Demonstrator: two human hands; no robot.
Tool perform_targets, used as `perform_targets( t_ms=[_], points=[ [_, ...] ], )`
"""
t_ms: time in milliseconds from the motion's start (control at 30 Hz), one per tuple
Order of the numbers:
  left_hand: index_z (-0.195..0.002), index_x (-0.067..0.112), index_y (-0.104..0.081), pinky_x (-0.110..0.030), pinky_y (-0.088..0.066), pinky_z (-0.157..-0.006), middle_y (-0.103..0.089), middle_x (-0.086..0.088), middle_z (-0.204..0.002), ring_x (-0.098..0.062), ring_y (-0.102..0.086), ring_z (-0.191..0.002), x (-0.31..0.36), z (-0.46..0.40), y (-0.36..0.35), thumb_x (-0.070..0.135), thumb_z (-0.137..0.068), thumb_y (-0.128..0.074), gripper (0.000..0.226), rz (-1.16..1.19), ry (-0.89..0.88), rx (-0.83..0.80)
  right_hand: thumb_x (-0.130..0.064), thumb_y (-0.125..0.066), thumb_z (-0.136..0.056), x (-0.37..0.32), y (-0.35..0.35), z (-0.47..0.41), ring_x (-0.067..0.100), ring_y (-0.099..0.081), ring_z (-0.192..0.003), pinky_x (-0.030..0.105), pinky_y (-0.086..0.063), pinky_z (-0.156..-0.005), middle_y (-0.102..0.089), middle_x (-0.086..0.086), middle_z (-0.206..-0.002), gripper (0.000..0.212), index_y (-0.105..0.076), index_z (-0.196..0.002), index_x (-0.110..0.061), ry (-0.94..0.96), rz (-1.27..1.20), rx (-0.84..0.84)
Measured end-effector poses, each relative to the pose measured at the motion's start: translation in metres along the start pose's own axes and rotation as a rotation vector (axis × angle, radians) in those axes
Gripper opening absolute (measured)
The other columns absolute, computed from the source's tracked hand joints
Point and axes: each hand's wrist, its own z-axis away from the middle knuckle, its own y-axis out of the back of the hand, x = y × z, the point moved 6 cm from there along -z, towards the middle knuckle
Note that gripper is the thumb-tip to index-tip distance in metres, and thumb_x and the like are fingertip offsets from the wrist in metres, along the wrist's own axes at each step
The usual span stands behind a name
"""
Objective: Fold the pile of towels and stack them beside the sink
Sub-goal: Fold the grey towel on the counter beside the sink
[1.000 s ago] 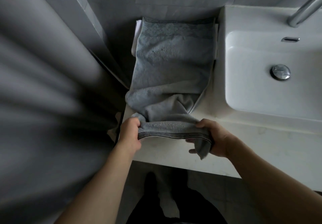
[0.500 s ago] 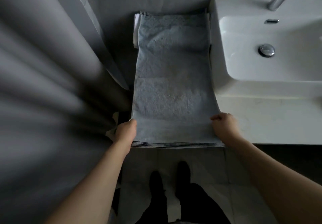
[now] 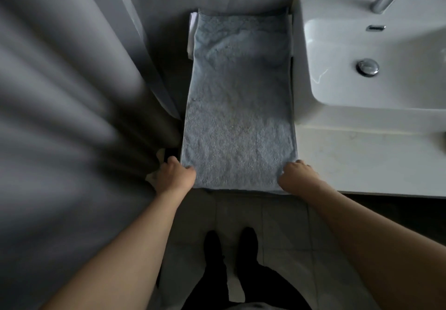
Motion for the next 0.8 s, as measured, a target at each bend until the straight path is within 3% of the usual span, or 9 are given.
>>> perform_targets(
  t_ms=[200,433,667,800],
  points=[
    [-0.137,0.015,-0.042,-0.047,-0.041,-0.103,-0.044,-0.012,-0.14,-0.033,-0.044,-0.126,0.079,-0.012,0.036,0.04,-0.096,-0.046,0.048,-0.125,-0.283,0.08,-0.023,-0.049,-0.091,-0.034,0.074,-0.026,0.033,-0.045,-0.125,0.041,-0.041,-0.104,-0.043,0.015,-0.139,0.049,-0.045,-0.138,-0.011,0.201,-0.118,0.144],
    [-0.139,0.012,-0.043,-0.041,-0.032,-0.11,-0.044,-0.011,-0.143,-0.029,-0.042,-0.131,0.19,-0.078,0.085,0.035,-0.099,-0.044,0.047,-0.207,-0.652,0.245,-0.018,-0.046,-0.09,-0.077,0.197,-0.104,0.036,-0.04,-0.13,0.043,-0.035,-0.105,-0.039,0.016,-0.142,0.051,-0.038,-0.14,-0.01,0.285,-0.238,0.384],
    [-0.15,0.017,-0.031,-0.048,-0.016,-0.12,-0.026,-0.008,-0.159,-0.03,-0.022,-0.146,0.308,-0.199,0.088,0.039,-0.101,-0.037,0.055,-0.329,-0.822,0.277,-0.028,-0.046,-0.092,-0.11,0.266,-0.221,0.033,-0.031,-0.137,0.042,-0.023,-0.112,-0.033,0.011,-0.15,0.058,-0.03,-0.146,-0.017,0.293,-0.212,0.566],
    [-0.156,0.023,-0.022,-0.056,0.0,-0.121,-0.015,-0.005,-0.164,-0.03,-0.008,-0.151,0.359,-0.255,0.069,0.045,-0.102,-0.03,0.058,-0.303,-0.823,0.261,-0.049,-0.037,-0.096,-0.112,0.288,-0.293,0.03,-0.021,-0.143,0.047,-0.012,-0.118,-0.025,0.008,-0.156,0.06,-0.022,-0.151,-0.031,0.267,-0.074,0.663]
  ],
)
